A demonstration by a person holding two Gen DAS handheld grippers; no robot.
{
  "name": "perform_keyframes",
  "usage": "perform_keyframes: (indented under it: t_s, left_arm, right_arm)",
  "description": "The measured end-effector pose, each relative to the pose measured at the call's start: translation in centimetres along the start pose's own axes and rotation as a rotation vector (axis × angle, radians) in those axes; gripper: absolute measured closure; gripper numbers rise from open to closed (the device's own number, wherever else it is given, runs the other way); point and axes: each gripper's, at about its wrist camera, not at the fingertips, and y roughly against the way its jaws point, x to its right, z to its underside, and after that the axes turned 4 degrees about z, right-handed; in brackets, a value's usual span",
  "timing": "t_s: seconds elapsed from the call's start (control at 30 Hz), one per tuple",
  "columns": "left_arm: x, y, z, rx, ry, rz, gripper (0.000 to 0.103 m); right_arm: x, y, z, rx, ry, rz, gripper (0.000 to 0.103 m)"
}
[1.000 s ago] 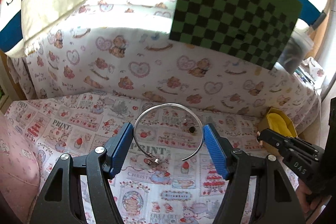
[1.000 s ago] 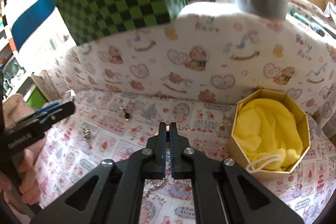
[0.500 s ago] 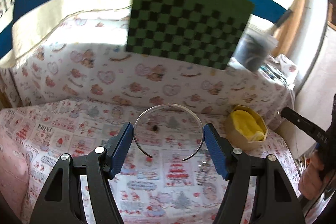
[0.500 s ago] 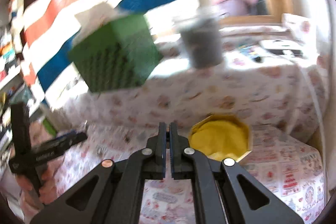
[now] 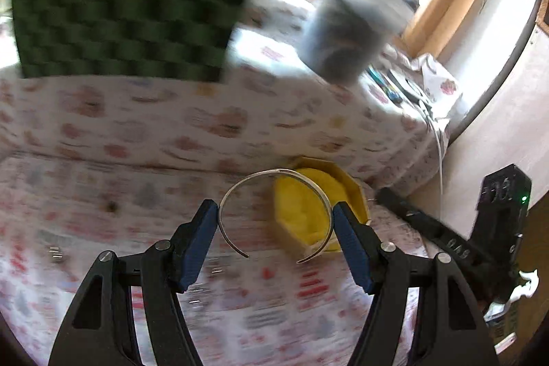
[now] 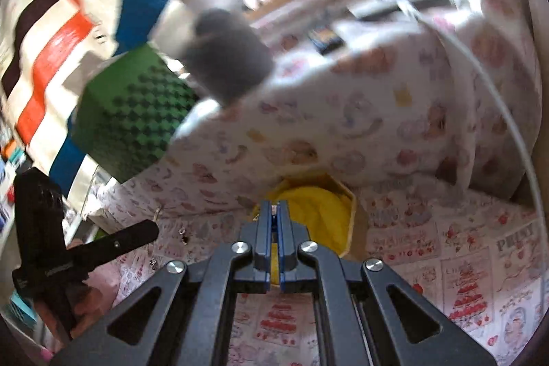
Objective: Organize jewelry
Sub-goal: 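Carry the bangle into the yellow-lined box and open the left tool while the right tool carries the pendant there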
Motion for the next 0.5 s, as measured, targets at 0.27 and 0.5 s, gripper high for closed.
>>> perform_keyframes:
  t_s: [0.27,0.5]
  left_arm:
    - [2.9,-5.5,-0.8,-0.069,-0.013,-0.032,0.036]
    - [4.3,-7.1,-0.5,-0.087,-0.032,-0.002,0.035]
  right_arm:
    - [2.7,-1.8,-0.5,-0.062,-0.100,-0.078,0.099]
    - [4.6,0.7,-1.3,0.023,-0.151,-0.025,0.099]
